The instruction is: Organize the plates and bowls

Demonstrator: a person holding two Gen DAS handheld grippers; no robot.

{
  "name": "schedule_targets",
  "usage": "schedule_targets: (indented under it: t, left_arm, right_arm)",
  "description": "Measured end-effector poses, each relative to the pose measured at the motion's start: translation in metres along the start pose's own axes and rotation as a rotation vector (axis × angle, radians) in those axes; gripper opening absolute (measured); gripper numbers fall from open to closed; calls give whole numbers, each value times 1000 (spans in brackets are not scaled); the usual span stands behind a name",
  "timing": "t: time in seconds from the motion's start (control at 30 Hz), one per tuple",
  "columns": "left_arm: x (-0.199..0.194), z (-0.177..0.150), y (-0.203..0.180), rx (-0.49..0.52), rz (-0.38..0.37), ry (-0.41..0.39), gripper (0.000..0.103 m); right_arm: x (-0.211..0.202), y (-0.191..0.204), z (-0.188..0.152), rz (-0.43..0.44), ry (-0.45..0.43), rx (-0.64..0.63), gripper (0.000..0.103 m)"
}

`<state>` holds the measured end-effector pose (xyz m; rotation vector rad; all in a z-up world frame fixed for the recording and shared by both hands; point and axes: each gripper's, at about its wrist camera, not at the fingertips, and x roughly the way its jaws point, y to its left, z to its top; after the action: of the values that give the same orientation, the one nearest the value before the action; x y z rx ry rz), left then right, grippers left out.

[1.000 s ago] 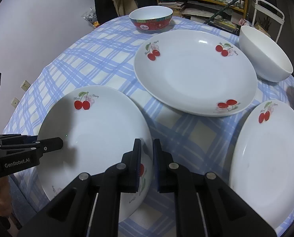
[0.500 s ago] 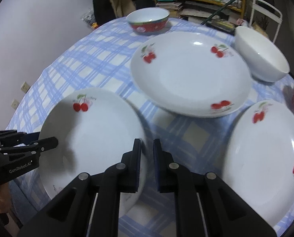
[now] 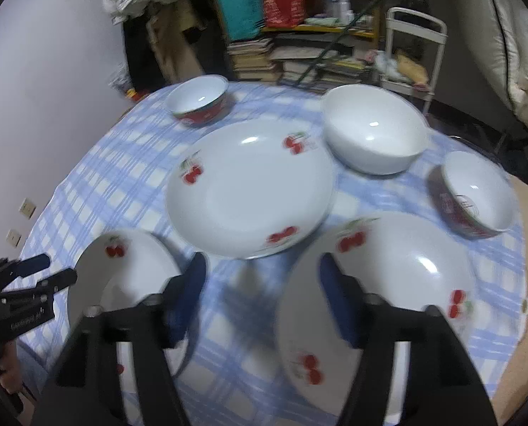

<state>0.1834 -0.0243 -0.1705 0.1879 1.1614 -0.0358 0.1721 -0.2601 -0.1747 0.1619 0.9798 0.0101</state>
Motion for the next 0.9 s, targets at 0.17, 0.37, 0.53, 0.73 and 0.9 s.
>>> schedule_targets:
  t: [0.17, 0.37, 0.53, 0.73, 0.9]
  left_arm:
    - [-13, 7, -21, 12, 22, -10, 88]
    - [-24, 11, -48, 8, 7, -19, 90]
    - [-28, 16, -73, 14, -11, -19, 90]
    - [-26, 22, -105, 0, -49, -6, 90]
    - [-23, 26, -132, 9, -63, 5, 90]
  right_arm:
    - [-22, -28, 5, -28, -35, 8, 101]
    - [-36, -62, 11, -24, 4, 31, 101]
    - [-47, -86, 13, -23, 5, 31, 101]
    - [-44, -108, 11, -26, 41, 6, 101]
    - [-36, -126, 6, -32, 68, -1, 97]
